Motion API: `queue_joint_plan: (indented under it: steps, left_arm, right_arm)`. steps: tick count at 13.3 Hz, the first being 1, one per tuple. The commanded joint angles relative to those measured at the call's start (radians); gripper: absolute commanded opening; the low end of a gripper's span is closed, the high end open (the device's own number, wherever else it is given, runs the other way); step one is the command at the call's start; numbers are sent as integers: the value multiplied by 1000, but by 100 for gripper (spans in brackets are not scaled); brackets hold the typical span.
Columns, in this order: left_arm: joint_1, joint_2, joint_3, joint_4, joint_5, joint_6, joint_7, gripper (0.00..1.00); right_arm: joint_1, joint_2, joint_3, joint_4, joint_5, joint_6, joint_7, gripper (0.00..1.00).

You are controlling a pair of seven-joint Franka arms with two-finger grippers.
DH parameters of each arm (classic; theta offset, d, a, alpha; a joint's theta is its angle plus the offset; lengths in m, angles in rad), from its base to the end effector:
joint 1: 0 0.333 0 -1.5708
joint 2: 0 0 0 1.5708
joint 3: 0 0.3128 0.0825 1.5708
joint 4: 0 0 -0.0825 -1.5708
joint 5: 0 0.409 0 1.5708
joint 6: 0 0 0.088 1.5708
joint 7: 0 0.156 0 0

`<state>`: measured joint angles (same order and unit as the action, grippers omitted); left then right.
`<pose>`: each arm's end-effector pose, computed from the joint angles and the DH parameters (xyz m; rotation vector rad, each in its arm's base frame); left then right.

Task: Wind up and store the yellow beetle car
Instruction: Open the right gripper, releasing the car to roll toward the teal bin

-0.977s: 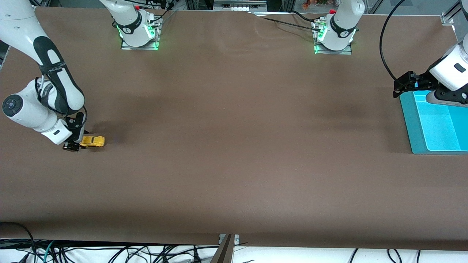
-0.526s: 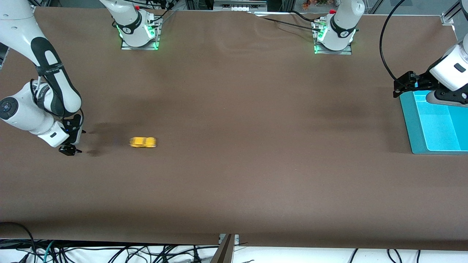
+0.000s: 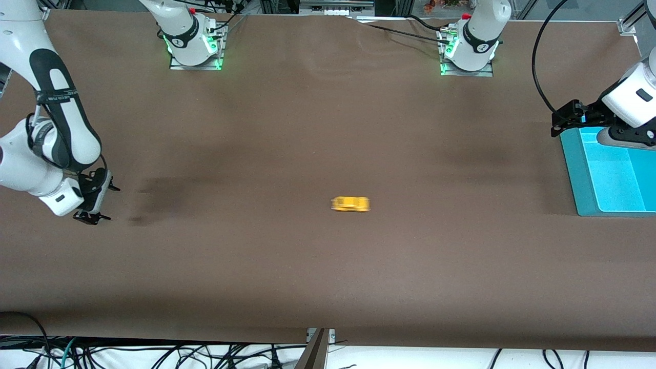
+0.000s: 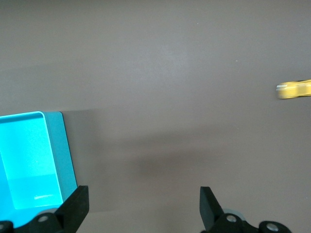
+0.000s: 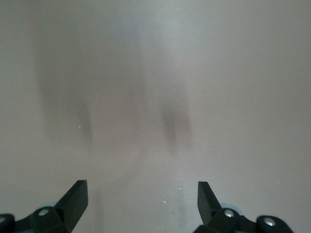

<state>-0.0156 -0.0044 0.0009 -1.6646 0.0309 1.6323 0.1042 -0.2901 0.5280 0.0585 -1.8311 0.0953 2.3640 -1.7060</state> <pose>0.5795 -0.0039 0.5335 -3.1060 0.1885 0.0455 0.6479 -0.1489 0.1750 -2.3636 -1.9880 -0.1273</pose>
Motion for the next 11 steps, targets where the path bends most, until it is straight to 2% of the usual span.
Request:
queue_joint_plan:
  steps: [1, 8, 11]
  left_arm:
    - [0, 12, -5, 23, 4, -16, 6, 100]
    - [31, 83, -1, 19, 6, -19, 20, 100]
    - [80, 136, 1, 20, 14, -40, 226, 100]
  right_arm:
    - [34, -40, 1, 61, 14, -95, 182, 100]
    - [107, -46, 1, 214, -2, -322, 622, 100]
    - [146, -48, 1, 272, -5, -411, 851, 100]
